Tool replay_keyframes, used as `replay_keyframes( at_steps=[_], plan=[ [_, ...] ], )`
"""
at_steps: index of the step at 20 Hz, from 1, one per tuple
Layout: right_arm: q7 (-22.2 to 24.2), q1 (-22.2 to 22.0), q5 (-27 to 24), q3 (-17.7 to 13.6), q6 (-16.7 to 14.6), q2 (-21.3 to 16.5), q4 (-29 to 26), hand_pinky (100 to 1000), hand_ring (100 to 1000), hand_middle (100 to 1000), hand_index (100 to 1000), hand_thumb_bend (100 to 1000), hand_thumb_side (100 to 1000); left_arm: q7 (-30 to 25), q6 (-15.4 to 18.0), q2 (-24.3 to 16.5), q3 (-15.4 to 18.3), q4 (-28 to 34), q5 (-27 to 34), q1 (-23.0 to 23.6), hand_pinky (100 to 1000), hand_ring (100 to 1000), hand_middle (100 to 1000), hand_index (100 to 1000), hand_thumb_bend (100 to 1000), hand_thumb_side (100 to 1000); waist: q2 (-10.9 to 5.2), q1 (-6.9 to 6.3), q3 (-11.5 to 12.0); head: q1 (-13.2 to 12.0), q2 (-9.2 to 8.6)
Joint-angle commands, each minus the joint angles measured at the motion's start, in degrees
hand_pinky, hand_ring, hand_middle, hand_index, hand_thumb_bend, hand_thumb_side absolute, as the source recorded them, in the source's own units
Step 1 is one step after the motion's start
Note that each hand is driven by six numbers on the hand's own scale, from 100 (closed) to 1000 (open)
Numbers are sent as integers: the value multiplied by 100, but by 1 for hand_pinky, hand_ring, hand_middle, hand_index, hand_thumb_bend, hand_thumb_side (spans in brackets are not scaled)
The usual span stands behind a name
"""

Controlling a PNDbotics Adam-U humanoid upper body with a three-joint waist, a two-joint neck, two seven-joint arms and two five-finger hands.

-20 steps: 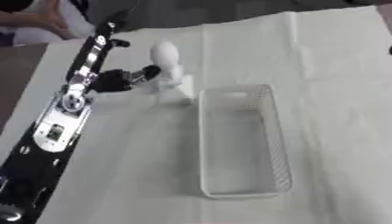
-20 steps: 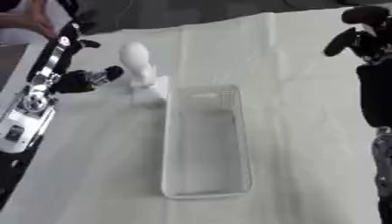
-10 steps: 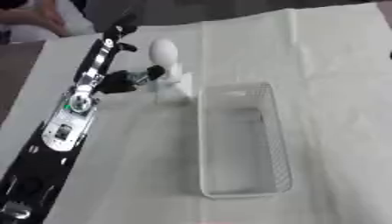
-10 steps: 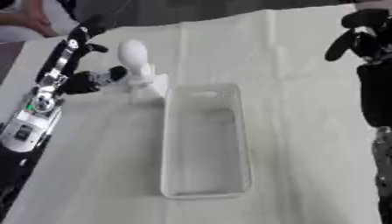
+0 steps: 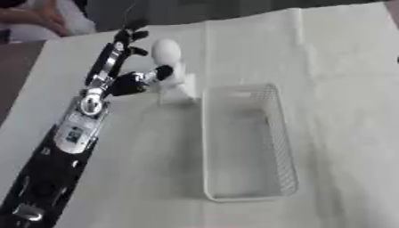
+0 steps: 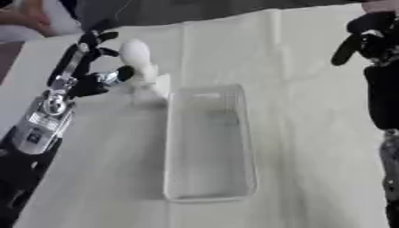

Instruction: Pick up objects on the table and place them in the box.

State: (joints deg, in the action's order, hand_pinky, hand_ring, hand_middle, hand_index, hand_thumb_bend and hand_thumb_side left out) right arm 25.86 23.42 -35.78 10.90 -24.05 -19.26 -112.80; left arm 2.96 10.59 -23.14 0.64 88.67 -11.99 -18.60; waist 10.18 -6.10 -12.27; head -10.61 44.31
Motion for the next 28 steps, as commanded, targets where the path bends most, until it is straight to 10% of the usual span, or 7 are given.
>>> replay_keyframes(
  at_steps=[1,28],
  plan=[
    [6,85,-24,-27,40,-17,-121,502,694,919,946,100,918,-25,20,-37,-2,24,49,-85,705,922,927,1000,1000,617,-80,10,-5,-28,-19],
    [-53,74,104,-42,222,44,-132,451,662,905,915,100,844,94,112,603,-426,-334,70,3,652,861,841,922,1000,708,-37,-71,-72,64,-19]
  ],
)
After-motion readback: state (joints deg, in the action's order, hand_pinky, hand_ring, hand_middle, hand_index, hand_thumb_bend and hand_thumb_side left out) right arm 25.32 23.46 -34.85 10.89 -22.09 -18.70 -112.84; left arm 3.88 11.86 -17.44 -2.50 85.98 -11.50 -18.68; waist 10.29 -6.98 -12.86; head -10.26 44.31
